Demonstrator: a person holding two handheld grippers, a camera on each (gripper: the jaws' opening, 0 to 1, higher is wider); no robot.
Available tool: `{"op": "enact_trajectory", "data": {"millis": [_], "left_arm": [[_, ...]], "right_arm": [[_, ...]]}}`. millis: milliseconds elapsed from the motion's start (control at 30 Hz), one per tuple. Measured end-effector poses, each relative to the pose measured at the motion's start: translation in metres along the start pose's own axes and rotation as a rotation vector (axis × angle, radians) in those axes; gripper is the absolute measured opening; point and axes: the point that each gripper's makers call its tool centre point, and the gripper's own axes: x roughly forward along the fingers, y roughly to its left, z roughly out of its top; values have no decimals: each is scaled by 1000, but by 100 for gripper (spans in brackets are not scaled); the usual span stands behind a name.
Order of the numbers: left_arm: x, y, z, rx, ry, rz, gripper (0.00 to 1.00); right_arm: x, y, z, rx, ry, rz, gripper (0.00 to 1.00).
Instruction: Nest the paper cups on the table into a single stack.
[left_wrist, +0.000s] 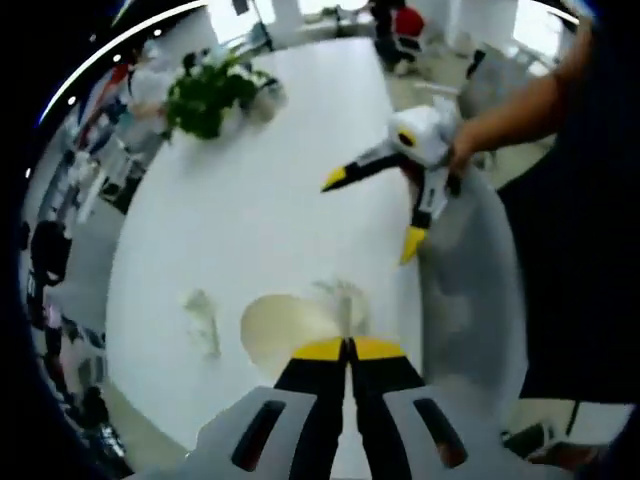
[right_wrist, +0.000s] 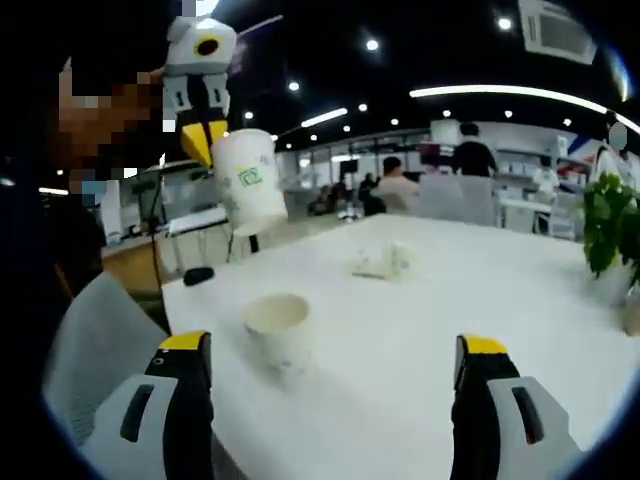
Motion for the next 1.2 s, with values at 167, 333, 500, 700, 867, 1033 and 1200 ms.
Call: {"op": "enact_trajectory", "data": {"millis": [167, 333, 500, 700, 867, 1033, 1200], "left_arm": [[4, 2, 9, -7, 51, -22, 0], [13, -1, 11, -13, 85, -50, 0], [21, 0, 10, -9, 109, -57, 0], [26, -3, 11, -38, 117, -70, 0], [34, -6, 10, -34, 126, -79, 0], [52, -5, 1, -40, 141, -94, 0], [72, -5, -7, -26, 166, -76, 0]], "right_arm": [[-1, 4, 15, -48, -69, 2, 100], [-7, 5, 32, -59, -168, -2, 100], [-7, 2, 31, -41, -161, -15, 100], [-7, 1, 30, -36, -162, -19, 100], [-7, 0, 30, -34, -161, -21, 100], [-6, -1, 28, -41, -149, -28, 100], [-6, -2, 28, -34, -151, -35, 100]]}}
